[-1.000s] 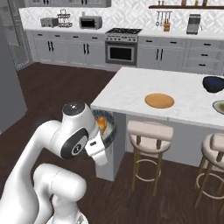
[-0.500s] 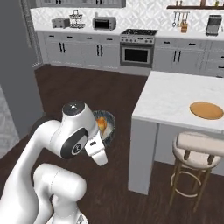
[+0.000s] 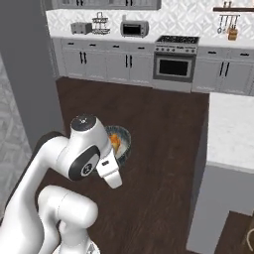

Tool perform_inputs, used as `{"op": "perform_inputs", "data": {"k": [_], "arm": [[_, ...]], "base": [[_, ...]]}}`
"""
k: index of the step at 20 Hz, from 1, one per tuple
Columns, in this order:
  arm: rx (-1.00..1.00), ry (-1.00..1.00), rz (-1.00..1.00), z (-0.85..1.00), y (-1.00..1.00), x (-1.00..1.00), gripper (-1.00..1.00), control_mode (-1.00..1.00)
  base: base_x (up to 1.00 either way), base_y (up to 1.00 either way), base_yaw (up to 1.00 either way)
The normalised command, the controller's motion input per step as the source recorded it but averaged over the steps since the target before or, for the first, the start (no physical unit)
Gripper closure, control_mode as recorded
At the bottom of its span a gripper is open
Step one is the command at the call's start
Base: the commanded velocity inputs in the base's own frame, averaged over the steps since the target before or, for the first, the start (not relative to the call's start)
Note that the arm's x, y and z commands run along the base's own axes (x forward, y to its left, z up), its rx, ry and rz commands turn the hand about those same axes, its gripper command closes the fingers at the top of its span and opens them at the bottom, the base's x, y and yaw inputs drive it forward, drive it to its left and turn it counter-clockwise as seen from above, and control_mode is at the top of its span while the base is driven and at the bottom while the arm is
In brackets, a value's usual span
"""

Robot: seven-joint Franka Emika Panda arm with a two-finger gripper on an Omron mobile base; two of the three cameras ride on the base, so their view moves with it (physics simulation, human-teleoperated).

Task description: Pick the chicken drumstick and sweet potato from their plates and place them in the bowl. Then put the bowl in the fridge.

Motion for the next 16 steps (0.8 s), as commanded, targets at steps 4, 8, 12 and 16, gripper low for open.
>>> {"op": "perform_inputs", "data": {"k": [4,8,12,16], "arm": [[0.0,0.0,0.0,0.0,0.0,0.0,1.0,1.0],[0.0,0.0,0.0,0.0,0.0,0.0,1.0,1.0],[0.0,0.0,0.0,0.0,0.0,0.0,1.0,1.0],[0.0,0.0,0.0,0.0,0.0,0.0,1.0,1.0]], "base": [[1.0,1.0,0.0],[1.0,0.44,0.12],[1.0,0.09,0.13],[1.0,-0.35,0.33]]}}
